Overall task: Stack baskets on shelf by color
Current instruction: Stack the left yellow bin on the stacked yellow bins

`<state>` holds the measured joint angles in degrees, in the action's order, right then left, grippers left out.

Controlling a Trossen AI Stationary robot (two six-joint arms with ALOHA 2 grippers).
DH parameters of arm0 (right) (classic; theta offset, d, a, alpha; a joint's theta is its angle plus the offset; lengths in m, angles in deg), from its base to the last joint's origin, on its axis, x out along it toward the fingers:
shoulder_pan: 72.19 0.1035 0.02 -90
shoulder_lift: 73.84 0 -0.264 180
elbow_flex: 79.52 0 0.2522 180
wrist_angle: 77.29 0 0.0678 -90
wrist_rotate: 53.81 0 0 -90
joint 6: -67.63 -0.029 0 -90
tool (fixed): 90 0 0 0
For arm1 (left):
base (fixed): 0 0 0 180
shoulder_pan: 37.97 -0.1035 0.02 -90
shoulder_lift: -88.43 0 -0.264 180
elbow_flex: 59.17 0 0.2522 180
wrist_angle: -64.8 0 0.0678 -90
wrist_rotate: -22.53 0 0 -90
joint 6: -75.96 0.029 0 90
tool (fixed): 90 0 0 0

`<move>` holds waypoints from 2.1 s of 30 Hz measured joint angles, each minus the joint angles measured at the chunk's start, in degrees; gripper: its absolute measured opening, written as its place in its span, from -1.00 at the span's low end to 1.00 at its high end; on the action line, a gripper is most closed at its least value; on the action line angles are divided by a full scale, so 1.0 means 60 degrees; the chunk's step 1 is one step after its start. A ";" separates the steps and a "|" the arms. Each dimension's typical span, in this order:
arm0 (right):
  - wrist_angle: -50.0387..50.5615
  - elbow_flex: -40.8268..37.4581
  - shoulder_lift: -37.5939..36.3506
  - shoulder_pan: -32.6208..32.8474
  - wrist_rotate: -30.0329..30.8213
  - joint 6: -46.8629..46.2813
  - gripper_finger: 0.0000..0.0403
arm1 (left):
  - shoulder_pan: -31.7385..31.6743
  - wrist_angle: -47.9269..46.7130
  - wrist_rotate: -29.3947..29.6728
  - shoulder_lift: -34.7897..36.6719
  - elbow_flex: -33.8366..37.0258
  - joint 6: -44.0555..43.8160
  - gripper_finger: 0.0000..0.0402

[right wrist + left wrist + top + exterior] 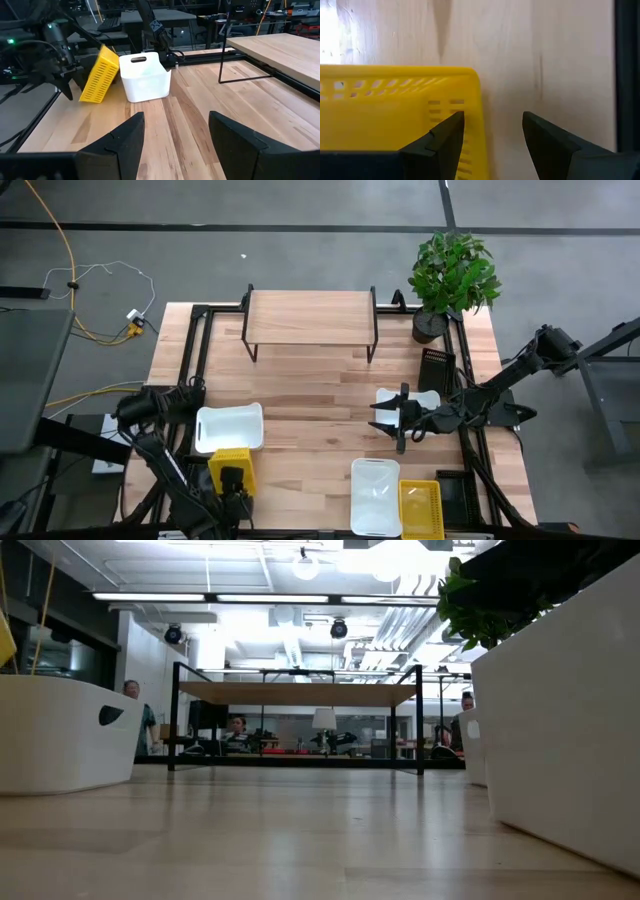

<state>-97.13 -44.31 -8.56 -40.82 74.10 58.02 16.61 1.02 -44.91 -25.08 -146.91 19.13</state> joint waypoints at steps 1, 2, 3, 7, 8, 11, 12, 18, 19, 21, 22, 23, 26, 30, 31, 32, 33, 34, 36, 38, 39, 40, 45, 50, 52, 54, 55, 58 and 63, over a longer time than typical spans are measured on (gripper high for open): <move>-0.0004 0.0000 0.0000 0.0000 0.0003 -0.0004 0.04 | -0.0007 -0.0002 0.0027 -0.0081 0.0000 -0.0005 -0.05; -0.0004 0.0000 0.0000 0.0000 0.0003 -0.0004 0.04 | -0.0007 -0.0013 0.0031 -0.0169 0.0000 -0.0005 -0.05; -0.0004 0.0000 0.0000 0.0000 0.0003 -0.0002 0.04 | -0.0013 -0.0008 0.0042 -0.0239 -0.0002 -0.0014 -0.05; -0.0002 0.0000 0.0000 0.0000 0.0003 -0.0080 0.04 | -0.0018 -0.0029 0.0166 -0.0303 -0.0018 -0.0041 -0.05; -0.0004 0.0000 0.0000 0.0002 0.0003 -0.0084 0.04 | -0.0025 -0.0029 0.0182 -0.0303 -0.0020 -0.0038 -0.05; -0.0007 0.0000 0.0000 0.0000 0.0003 -0.0081 0.04 | -0.0018 -0.0303 0.0371 -0.0333 -0.0144 -0.0033 -0.06; -0.0004 0.0000 0.0000 0.0000 0.0003 -0.0080 0.04 | -0.0022 -0.0545 0.0457 -0.0342 -0.0222 -0.0038 -0.06; -0.0004 0.0000 0.0000 0.0002 0.0003 -0.0080 0.04 | -0.0058 -0.2143 0.0641 -0.0343 -0.1012 -0.0107 -0.16; -0.0004 0.0000 0.0000 0.0004 0.0003 -0.0080 0.04 | -0.0051 -0.2425 0.0759 -0.0343 -0.1201 -0.0107 -0.18; 0.0004 0.0000 0.0000 0.0000 0.0003 -0.0099 0.04 | -0.0051 -0.2904 0.0983 -0.0339 -0.1525 -0.0071 -0.20; 0.0007 0.0000 0.0000 0.0000 0.0003 -0.0109 0.04 | -0.0057 -0.3168 0.1110 -0.0339 -0.1669 -0.0024 -0.21; 0.0007 0.0000 0.0000 0.0003 0.0003 -0.0109 0.04 | -0.0060 -0.3403 0.1269 -0.0339 -0.1824 0.0010 -0.22; 0.0025 0.0000 0.0000 0.0002 0.0003 -0.0109 0.04 | -0.0065 -0.4057 0.1518 -0.0339 -0.2176 0.0068 -0.24; 0.0045 0.0000 0.0000 0.0002 0.0003 -0.0109 0.04 | -0.0051 -0.5020 0.1502 -0.0337 -0.2553 0.0039 -0.24; 0.0066 0.0000 0.0000 0.0002 0.0003 -0.0109 0.04 | -0.0054 -0.5305 0.1502 -0.0335 -0.2633 -0.0002 -0.24; 0.0073 0.0000 0.0000 0.0000 0.0002 -0.0109 0.04 | -0.0055 -0.5558 0.1501 -0.0338 -0.2724 -0.0023 -0.24; 0.0072 0.0000 0.0000 0.0003 0.0002 -0.0109 0.04 | -0.0055 -0.5802 0.1503 -0.0339 -0.2841 -0.0058 -0.24; 0.0073 0.0000 0.0000 0.0000 0.0003 -0.0109 0.04 | -0.0062 -0.6039 0.1506 -0.0339 -0.2957 -0.0088 -0.24; 0.0094 0.0000 0.0000 0.0000 0.0003 -0.0109 0.04 | -0.0061 -0.6451 0.1567 -0.0338 -0.3223 -0.0085 -0.24; 0.0127 0.0000 0.0000 0.0004 0.0003 -0.0109 0.04 | -0.0058 -0.6629 0.1741 -0.0332 -0.3473 0.0020 -0.24; 0.0142 0.0000 0.0000 0.0003 0.0003 -0.0109 0.04 | -0.0058 -0.6629 0.1876 -0.0332 -0.3582 0.0168 -0.24; 0.0155 0.0000 0.0000 0.0000 0.0003 -0.0109 0.04 | -0.0051 -0.6642 0.2046 -0.0332 -0.3681 0.0349 -0.25; 0.0160 0.0000 0.0000 0.0000 0.0003 -0.0109 0.04 | -0.0049 -0.6652 0.2837 -0.0324 -0.3826 0.0755 -0.25; 0.0215 0.0000 0.0000 0.0004 0.0000 -0.0165 0.04 | -0.0254 -0.6666 0.2858 -0.0324 -0.3672 0.0853 -0.24; 0.0246 0.0003 0.0000 0.0003 0.0003 -0.0168 0.04 | -0.0326 -0.6663 0.2904 -0.0324 -0.3672 0.1028 -0.24; 0.0259 0.0000 0.0000 0.0001 0.0003 -0.0171 0.04 | -0.0397 -0.6668 0.3059 -0.0324 -0.3668 0.1077 -0.24; 0.0277 0.0000 0.0000 0.0001 0.0003 -0.0171 0.04 | -0.0427 -0.6664 0.3156 -0.0314 -0.3668 0.1134 -0.24; 0.0284 0.0000 0.0000 0.0003 0.0003 -0.0178 0.04 | -0.0474 -0.6664 0.3340 -0.0116 -0.3657 0.1403 -0.24; 0.0284 0.0001 0.0000 0.0002 0.0002 -0.0178 0.04 | -0.0312 -0.6656 0.3384 0.0859 -0.3226 0.1117 -0.24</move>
<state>-95.43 -44.31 -8.56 -40.81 74.11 56.95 14.74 -38.92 -24.61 -19.92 -166.26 25.83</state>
